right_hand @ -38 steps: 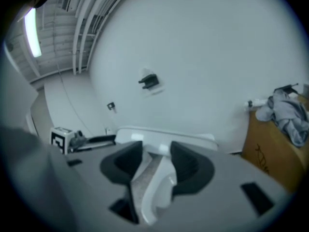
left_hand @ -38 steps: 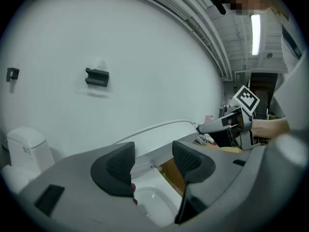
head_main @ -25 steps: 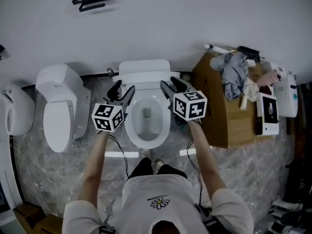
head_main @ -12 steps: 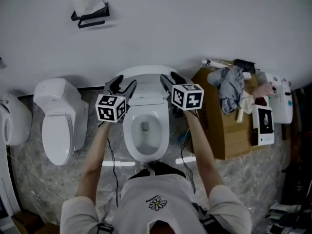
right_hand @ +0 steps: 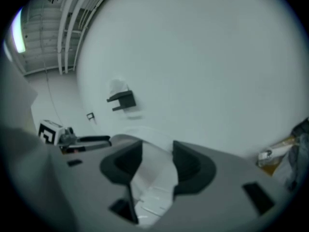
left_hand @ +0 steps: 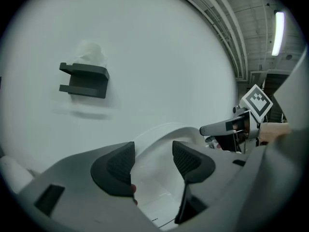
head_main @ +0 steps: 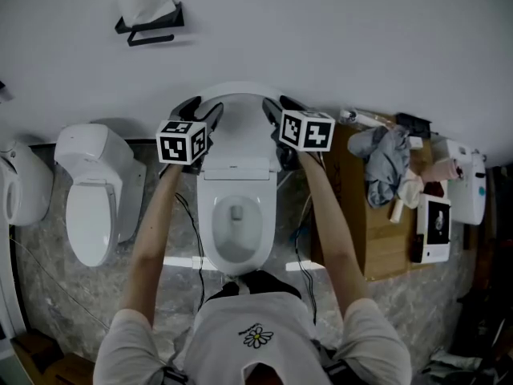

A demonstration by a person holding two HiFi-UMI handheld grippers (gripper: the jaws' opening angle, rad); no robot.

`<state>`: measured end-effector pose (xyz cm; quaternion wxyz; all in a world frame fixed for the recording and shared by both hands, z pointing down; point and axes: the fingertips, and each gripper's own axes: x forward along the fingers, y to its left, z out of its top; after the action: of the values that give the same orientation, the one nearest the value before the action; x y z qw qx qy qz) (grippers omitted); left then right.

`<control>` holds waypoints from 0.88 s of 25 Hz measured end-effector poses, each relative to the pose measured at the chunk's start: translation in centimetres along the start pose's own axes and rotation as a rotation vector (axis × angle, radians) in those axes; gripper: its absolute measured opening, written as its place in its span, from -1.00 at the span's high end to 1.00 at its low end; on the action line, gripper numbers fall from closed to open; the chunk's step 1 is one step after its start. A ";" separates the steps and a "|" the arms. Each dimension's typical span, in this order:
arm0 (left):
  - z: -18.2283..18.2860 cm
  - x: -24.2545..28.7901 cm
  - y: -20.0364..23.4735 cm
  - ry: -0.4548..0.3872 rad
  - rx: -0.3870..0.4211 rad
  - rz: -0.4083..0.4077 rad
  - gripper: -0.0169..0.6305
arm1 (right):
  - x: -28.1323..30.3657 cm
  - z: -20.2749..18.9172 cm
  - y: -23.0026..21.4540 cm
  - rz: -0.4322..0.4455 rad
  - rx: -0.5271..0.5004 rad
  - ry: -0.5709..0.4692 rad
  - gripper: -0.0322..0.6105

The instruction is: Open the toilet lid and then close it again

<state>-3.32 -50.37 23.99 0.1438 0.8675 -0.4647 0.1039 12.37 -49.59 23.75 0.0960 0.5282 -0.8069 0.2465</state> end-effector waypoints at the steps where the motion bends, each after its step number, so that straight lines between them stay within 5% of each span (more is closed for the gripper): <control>1: 0.2 0.7 0.4 0.008 0.004 0.006 0.12 | 0.7 0.4 -0.3 0.001 -0.002 0.006 0.25; 7: 0.9 4.0 2.5 0.052 0.002 0.023 0.12 | 3.8 1.8 -1.7 -0.022 -0.059 0.041 0.25; 22: 0.9 3.4 2.0 0.058 0.046 0.054 0.14 | 3.1 2.0 -1.3 -0.011 0.008 0.009 0.25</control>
<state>-3.07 -54.36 24.52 0.1343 0.8545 -0.4809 0.1433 12.47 -53.49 23.69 0.0988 0.5319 -0.8025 0.2517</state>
